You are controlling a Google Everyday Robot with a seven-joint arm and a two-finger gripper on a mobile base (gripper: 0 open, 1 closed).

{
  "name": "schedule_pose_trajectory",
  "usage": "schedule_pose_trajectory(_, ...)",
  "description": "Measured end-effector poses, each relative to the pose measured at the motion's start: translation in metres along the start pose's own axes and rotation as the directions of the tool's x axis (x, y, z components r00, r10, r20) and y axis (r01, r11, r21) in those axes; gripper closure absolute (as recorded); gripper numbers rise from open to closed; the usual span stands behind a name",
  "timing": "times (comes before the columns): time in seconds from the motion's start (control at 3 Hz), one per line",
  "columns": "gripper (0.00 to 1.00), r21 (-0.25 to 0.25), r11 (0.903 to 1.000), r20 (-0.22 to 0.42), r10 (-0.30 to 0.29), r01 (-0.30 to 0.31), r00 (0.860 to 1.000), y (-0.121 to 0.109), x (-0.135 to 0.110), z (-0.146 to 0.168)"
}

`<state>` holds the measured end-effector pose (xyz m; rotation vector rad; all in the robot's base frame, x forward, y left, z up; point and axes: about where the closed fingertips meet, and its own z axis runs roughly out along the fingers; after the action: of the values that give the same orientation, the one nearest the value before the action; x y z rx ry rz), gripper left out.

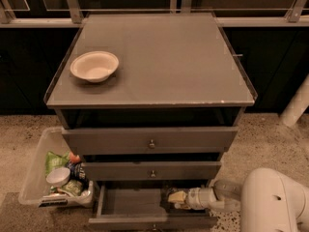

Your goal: Place water bottle into bottom drawer

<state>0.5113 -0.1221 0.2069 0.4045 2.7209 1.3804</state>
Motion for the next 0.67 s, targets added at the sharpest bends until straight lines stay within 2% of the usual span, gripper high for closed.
schedule_pose_trajectory(0.67,0.35,0.000,1.0000,0.000,0.000,0.000,1.000,0.0000,0.0000,0.0000)
